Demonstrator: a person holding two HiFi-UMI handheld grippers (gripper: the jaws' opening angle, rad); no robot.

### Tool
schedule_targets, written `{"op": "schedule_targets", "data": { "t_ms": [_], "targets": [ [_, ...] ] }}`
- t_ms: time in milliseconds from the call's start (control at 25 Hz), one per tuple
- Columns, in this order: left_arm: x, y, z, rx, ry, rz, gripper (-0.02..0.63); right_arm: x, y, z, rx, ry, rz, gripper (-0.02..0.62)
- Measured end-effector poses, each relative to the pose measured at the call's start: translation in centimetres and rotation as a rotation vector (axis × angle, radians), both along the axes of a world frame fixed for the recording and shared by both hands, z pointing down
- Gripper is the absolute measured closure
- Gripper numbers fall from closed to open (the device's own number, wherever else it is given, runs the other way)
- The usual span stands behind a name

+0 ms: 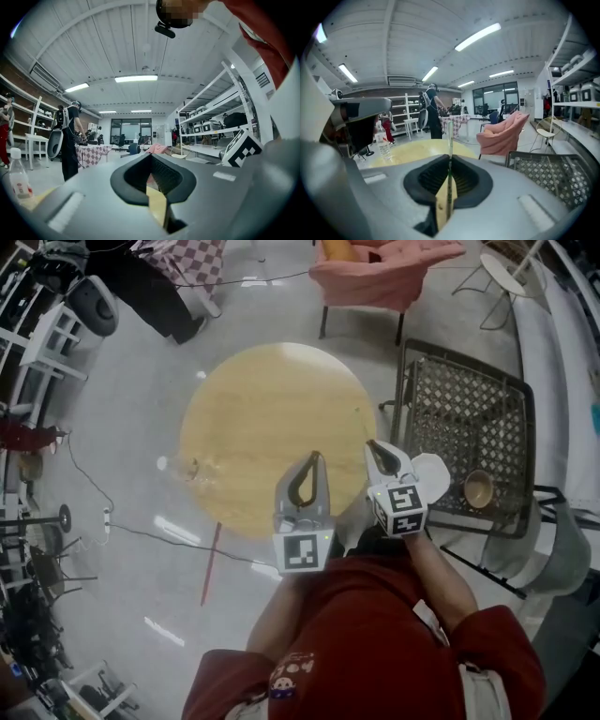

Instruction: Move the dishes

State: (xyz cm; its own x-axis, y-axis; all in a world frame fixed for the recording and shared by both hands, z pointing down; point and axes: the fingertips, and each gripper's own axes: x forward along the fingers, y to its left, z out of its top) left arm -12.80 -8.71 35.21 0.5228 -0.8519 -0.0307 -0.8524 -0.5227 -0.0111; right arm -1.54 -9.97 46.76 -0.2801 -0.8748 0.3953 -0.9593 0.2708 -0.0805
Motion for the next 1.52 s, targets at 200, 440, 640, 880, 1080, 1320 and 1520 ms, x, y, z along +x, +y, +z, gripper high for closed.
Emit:
{"op": "schedule_targets", "data": {
  "t_ms": [200,440,640,880,1080,1320,1520],
  "targets": [
    [2.8,0.5,-0.7,0.023,-0.005,0.047,0.599,3.2,1.1,-3.3,0.169,-0.025,0.077,0.571],
    [5.8,1.3,-1.3,0.024,-0.034,0.111,0.599,6.0,2.0,-5.9,0.263,-0.026,0.144,0.571],
    [7.9,1.5,-1.4,0.04,-0.035,0.152,0.598,8.1,2.4,-5.9,0.278,-0.043,0.189,0.571],
    [12.1,2.2,-1.0,0.02,-0.039,0.226,0.599,12.7,3.9,-5.7,0.285,-0.038,0.271,0.571],
    [16.6,3.0,-1.4,0.034,-0.037,0.294,0.598,17.2,5.8,-5.5,0.256,-0.015,0.339,0.571],
    [21.2,4.1,-1.6,0.036,-0.02,0.372,0.599,22.5,8.4,-5.7,0.254,0.015,0.438,0.571],
    [25.1,5.2,-1.3,0.03,-0.001,0.446,0.598,26.9,10.7,-6.1,0.262,0.045,0.526,0.571]
  ]
}}
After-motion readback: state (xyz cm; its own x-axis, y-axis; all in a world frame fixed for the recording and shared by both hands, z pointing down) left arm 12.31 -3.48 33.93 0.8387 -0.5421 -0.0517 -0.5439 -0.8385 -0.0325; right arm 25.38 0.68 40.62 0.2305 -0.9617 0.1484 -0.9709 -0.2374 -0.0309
